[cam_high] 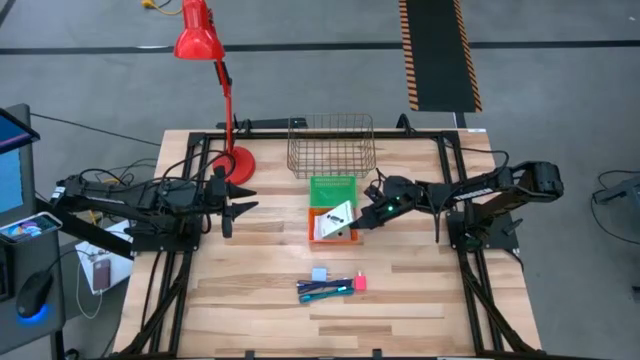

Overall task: Pick and place items into bin
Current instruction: Put the white card reader box into the orange basket, then put the pink charger adapter into the green basket

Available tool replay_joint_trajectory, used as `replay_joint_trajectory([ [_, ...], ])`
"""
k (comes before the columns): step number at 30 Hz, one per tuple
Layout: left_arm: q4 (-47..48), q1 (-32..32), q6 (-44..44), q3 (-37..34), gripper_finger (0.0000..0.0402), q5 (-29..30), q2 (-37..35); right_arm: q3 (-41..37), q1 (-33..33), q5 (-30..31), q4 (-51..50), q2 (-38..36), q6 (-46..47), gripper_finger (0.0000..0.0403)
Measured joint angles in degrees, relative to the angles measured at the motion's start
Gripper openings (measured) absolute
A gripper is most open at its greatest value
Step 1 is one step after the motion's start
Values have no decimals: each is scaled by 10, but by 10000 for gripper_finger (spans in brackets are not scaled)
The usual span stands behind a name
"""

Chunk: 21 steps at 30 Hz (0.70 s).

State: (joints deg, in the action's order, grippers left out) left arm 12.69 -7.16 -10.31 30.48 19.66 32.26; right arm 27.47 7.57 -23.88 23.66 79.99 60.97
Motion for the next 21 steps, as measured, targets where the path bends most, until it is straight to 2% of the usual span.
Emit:
replay_joint_trajectory([
  [9,0,0,0,0,128,0,0,12,-1,-2,-7,0,-15,72],
  [21,0,0,0,0,128,0,0,12,-41,0,-16,0,-15,72],
])
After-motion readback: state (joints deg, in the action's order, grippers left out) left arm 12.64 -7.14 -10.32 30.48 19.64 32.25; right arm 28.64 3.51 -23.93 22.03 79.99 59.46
